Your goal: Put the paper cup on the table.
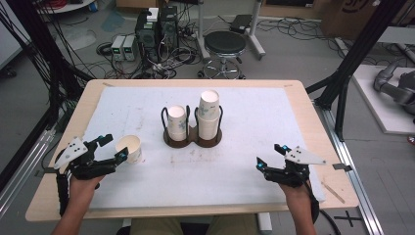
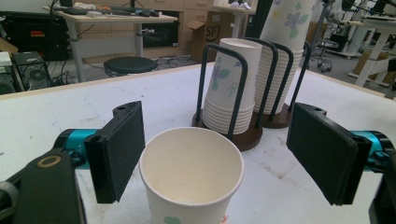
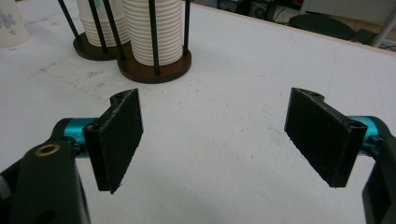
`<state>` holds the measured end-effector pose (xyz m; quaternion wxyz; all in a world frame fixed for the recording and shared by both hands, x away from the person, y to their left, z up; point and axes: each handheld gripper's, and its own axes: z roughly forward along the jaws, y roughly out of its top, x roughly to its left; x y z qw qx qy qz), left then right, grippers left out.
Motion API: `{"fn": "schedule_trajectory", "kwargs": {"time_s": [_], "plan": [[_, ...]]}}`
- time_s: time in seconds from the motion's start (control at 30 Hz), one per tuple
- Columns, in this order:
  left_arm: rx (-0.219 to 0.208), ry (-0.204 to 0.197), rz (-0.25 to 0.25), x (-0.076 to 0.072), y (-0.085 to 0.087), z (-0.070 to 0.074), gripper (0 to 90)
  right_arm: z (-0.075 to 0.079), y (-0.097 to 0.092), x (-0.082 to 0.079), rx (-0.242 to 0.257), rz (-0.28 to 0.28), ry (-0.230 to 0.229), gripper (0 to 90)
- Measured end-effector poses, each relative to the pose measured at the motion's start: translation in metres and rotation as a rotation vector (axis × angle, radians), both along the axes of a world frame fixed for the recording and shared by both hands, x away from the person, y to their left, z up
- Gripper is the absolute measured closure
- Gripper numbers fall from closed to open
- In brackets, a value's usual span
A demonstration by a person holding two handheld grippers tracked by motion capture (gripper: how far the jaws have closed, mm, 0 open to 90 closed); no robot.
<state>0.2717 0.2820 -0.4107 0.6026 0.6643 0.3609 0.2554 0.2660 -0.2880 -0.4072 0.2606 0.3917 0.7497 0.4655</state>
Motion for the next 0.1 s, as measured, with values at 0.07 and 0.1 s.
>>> {"fn": "schedule_trajectory", "kwargs": {"time_s": [0.07, 0.1], "plan": [[-0.004, -0.002, 0.006, -0.0001, 0.0003, -0.0001, 19.4, -0.0001, -0.0002, 0.0004, 0.000, 0.003, -0.003, 19.9], [-0.008, -0.002, 0.007, -0.0001, 0.0004, -0.0001, 19.4, -0.0001, -0.0001, 0.0002, 0.001, 0.002, -0.001, 19.9]]}}
